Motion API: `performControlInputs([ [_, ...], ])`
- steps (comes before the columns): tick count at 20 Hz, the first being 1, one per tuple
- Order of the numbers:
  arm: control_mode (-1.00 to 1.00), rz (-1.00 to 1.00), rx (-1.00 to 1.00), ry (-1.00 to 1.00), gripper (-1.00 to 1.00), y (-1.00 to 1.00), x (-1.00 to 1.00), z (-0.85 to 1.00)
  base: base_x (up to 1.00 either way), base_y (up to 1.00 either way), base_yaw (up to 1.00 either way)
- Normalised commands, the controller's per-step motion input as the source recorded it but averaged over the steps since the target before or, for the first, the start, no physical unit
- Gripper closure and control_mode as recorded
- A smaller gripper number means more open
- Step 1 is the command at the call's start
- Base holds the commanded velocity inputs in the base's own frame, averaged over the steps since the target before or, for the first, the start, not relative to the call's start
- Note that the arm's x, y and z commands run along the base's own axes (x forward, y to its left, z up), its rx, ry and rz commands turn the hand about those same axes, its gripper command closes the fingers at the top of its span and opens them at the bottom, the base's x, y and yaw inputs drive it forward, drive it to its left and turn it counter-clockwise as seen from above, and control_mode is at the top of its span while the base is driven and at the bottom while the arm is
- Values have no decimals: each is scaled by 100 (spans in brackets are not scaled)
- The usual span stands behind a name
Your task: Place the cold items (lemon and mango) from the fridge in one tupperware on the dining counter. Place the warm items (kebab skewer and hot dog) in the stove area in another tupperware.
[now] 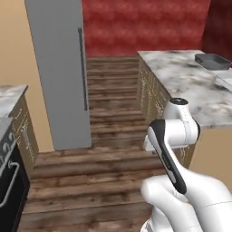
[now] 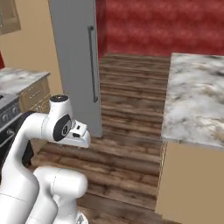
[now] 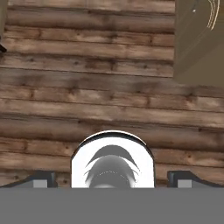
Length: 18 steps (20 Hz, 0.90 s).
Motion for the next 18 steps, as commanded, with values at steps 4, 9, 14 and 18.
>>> performControlInputs([
  [4, 100, 0, 0, 0, -100, 0, 0, 0, 68, 68, -60],
  [9, 100, 0, 0, 0, -100, 0, 0, 0, 91, 47, -24],
  [14, 100, 0, 0, 0, -100, 0, 0, 0, 100, 21, 0],
  [18, 100, 0, 0, 0, -100, 0, 0, 0, 100, 3, 5],
])
